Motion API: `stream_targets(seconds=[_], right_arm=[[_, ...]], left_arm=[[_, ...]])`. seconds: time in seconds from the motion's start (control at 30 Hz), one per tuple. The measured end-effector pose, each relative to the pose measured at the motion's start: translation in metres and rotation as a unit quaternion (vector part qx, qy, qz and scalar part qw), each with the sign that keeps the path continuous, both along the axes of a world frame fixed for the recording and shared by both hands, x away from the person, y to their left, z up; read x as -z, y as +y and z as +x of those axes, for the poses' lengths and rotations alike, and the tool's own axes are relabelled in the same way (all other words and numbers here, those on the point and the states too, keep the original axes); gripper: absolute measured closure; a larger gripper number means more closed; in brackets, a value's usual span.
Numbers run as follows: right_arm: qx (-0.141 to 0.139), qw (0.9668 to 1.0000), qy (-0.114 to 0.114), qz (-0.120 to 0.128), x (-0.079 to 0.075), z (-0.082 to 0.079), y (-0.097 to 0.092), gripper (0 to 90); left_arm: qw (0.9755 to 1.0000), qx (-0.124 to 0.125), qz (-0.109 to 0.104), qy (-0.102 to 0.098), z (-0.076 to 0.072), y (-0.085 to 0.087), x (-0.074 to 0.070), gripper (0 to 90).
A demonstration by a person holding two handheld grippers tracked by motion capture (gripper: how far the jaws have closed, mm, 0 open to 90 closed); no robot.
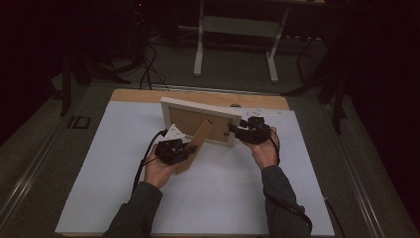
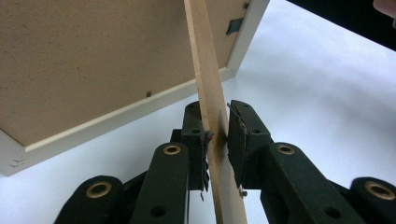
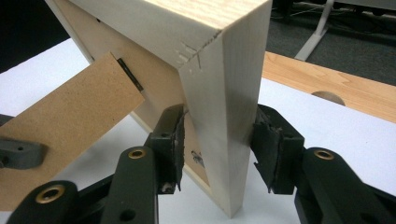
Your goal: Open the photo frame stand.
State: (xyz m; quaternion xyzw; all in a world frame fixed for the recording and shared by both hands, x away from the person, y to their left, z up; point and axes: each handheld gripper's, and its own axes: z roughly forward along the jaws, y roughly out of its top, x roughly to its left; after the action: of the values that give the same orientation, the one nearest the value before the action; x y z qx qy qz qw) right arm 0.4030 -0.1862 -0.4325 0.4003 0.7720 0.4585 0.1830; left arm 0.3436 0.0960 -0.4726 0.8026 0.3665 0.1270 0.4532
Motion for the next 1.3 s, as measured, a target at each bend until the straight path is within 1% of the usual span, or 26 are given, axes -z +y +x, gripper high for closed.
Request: stream_targets(seconds=[0.07, 0.23, 0.33, 0.47, 0.73, 1.1, 1.2, 1.3], right_arm=[[0.001, 1.0000, -0.002, 0.003, 0.001, 0.001, 0.000, 54.1], [0.007, 1.0000, -0.003, 0.000, 0.000, 0.001, 0.003, 51.7], [0.009, 1.0000, -0.004, 0.002, 0.000, 0.001, 0.004, 50.2], [0.004, 0.9999, -0.010, -0.003, 0.001, -0.002, 0.005, 50.1], [0.000, 0.9999, -0.013, -0.003, 0.002, -0.006, 0.005, 49.3], [-0.016, 0.9996, -0.021, -0.005, 0.006, -0.016, 0.003, 48.2], [-0.021, 0.9994, -0.025, -0.008, 0.007, -0.020, 0.004, 47.7], [-0.024, 0.9993, -0.027, -0.011, 0.008, -0.023, 0.004, 47.3]], left_arm=[[1.0000, -0.002, 0.001, -0.001, 0.000, 0.000, 0.000, 78.2], [1.0000, -0.001, 0.006, 0.003, 0.000, -0.003, 0.002, 78.8], [0.9999, -0.004, 0.013, 0.003, 0.000, -0.004, 0.004, 79.0], [0.9998, -0.007, 0.016, 0.010, 0.000, -0.003, 0.007, 79.6], [0.9998, -0.003, 0.015, 0.009, -0.003, -0.004, 0.009, 79.9], [0.9999, 0.000, 0.015, 0.008, -0.010, -0.002, 0.017, 80.8], [0.9998, 0.000, 0.015, 0.011, -0.011, -0.001, 0.022, 81.3], [0.9997, 0.002, 0.022, 0.012, -0.011, 0.000, 0.024, 81.4]])
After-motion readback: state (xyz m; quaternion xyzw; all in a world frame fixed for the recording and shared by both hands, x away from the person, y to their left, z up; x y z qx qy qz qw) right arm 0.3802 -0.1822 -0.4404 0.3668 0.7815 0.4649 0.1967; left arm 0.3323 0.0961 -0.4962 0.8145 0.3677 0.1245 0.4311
